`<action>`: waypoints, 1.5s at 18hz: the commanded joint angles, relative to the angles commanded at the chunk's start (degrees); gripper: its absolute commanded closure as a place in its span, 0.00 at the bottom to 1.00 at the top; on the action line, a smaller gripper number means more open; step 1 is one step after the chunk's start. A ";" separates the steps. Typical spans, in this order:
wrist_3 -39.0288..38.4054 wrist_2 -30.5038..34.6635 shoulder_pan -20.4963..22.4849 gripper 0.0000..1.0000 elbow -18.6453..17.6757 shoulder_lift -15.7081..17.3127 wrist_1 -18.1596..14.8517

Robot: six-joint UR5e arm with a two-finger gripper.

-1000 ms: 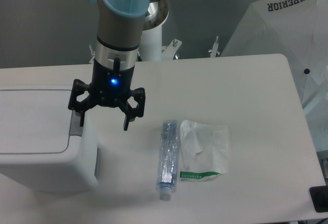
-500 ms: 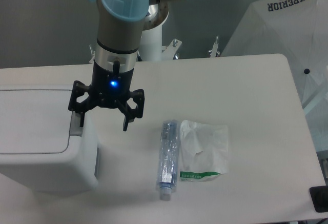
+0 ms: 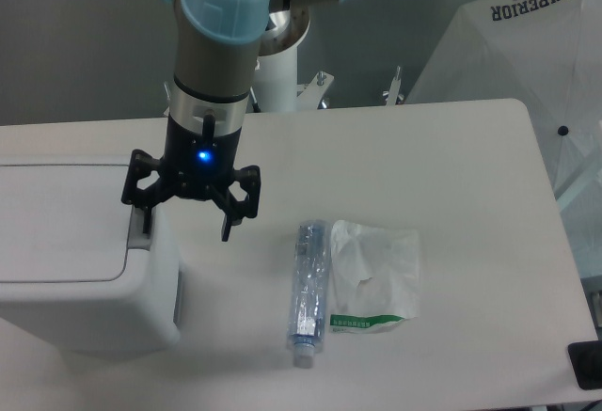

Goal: Open the trash can
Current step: 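Lower the gripper fingers onto the edge of the trash can lid, then lift the lid edge open and withdraw the gripper from the can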

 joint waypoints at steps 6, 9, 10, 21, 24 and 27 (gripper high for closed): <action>0.09 0.18 0.09 0.00 -0.52 0.09 0.00; 0.17 0.18 0.09 0.00 -0.70 0.18 0.09; 0.18 0.18 0.09 0.00 -0.70 0.18 0.09; 0.62 0.09 3.95 0.00 4.30 0.88 0.52; 0.96 3.58 6.14 0.00 3.96 0.35 5.35; 7.79 9.21 8.26 0.00 3.78 -0.96 5.54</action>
